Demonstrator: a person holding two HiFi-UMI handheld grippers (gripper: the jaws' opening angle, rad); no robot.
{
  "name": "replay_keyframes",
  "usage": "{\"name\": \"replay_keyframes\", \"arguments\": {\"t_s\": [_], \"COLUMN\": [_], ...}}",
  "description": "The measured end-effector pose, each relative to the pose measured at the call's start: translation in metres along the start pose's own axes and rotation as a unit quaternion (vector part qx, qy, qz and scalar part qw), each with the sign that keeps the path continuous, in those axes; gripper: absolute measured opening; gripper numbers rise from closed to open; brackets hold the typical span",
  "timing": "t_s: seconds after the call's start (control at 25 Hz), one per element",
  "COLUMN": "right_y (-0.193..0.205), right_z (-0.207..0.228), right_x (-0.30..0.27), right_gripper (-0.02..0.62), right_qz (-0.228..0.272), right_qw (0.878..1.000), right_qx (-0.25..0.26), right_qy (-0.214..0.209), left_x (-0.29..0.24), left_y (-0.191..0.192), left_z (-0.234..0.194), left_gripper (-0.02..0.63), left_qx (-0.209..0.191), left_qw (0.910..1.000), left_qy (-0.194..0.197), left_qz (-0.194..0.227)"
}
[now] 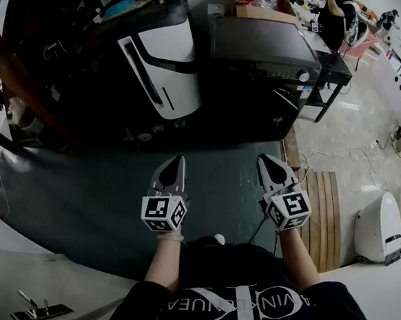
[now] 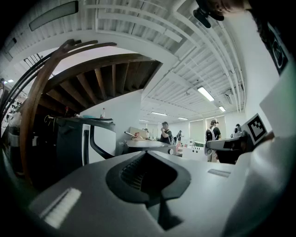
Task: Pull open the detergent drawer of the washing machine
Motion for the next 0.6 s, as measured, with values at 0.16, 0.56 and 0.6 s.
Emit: {"name": "replay_keyframes", "arguments": {"t_s": [0.16,0.56,0.6], "right_y": [0.001,0.006,0.007], "right_z": [-0.001,-0.001,-0.001], "right_x": [-0.003,-0.007,-0.008], "right_gripper": [0.017,0.017,0.017], "right_qz": [-0.001,-0.007,-0.008], "right_qw": [1.000,1.000,1.000], "right_qx": [-0.003,-0.003,-0.003], "right_qy": [-0.002,0.001,0.001], "left_x": [-0.003,-0.013,-0.015], "left_y": [0.002,0.004,0.004], "left_z": [-0.001,-0.003,-0.004], "left_gripper": [0.009,0.057,0.096], "left_qx": [-0.002,-0.009,-0.007], "left_qw": [1.0000,0.9999,0.9999], "left_qy": [0.003,0.008,0.010], "left_qz": [-0.004,0.000,0.000]}}
Point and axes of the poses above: the fingertips, and each gripper's own axes: x backward along the fingers, z to its right, y out of its underside, the point moved 5 cm from there along x, backward along the fingers, and after that the axes turned 8 degrees about x, right-handed, at the moved point
